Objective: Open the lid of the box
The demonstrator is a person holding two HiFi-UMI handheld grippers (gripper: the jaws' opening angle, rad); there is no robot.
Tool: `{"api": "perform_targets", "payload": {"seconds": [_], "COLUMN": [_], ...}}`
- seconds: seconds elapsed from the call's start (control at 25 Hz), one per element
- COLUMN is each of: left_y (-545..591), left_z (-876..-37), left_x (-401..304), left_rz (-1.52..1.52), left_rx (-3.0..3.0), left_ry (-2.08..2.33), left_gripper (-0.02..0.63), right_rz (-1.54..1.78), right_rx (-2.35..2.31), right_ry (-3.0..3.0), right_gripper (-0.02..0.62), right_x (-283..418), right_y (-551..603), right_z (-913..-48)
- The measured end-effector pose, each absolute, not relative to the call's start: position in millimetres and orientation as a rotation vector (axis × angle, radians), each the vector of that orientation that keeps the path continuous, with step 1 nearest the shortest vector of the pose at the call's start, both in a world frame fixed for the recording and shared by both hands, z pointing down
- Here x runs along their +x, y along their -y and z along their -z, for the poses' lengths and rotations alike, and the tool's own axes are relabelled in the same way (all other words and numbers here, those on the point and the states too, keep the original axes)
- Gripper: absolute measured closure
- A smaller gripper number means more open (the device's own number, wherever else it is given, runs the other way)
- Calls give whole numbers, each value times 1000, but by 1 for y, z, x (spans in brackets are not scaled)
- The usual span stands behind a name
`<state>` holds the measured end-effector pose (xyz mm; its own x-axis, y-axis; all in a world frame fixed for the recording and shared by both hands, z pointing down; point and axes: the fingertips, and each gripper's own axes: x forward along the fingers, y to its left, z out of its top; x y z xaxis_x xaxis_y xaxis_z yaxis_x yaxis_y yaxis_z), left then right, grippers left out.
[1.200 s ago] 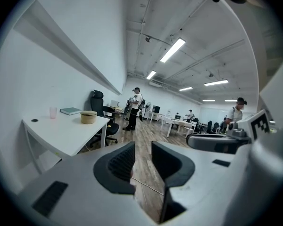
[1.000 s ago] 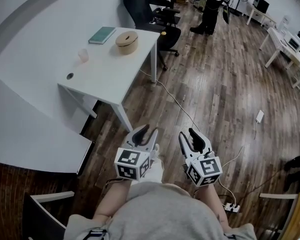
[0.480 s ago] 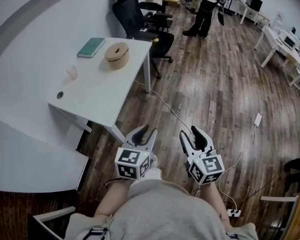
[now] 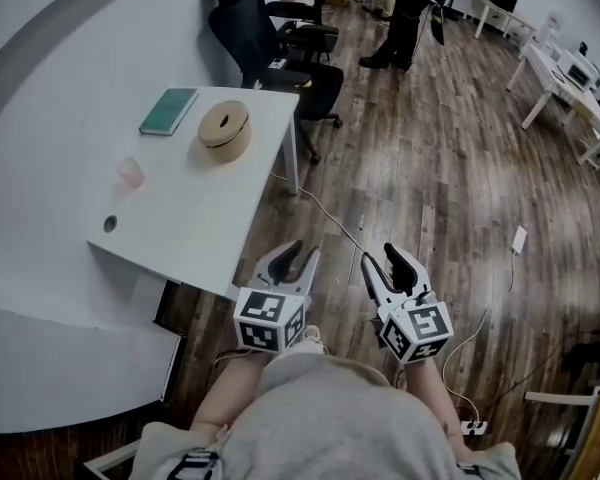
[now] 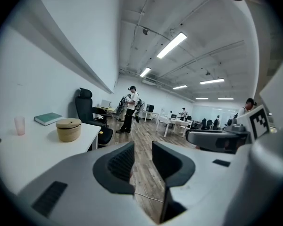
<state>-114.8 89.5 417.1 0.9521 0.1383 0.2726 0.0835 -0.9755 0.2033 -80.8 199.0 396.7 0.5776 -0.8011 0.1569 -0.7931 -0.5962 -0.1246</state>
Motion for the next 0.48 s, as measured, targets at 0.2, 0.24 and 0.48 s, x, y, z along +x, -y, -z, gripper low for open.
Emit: {"api": "perform_targets", "payload": {"seconds": [0.2, 0.24, 0.48], "left_y": [-58, -52, -22], "left_z": [-427, -428, -436], "left_x": [-78, -71, -40], "left_rz": [-433, -431, -439], "left_rx": [2909, 2907, 2902], "left_ry": [-166, -163, -135], "left_gripper": [500, 500, 502], "right_rz": [306, 307, 300], "right_rx": [-2753, -2754, -2743], "right_ry": [-1393, -1398, -1427], "right_gripper": [419, 419, 419], "right_x": [-45, -39, -5], "right_y": [-167, -161, -131], "right_z": [-403, -405, -407]}}
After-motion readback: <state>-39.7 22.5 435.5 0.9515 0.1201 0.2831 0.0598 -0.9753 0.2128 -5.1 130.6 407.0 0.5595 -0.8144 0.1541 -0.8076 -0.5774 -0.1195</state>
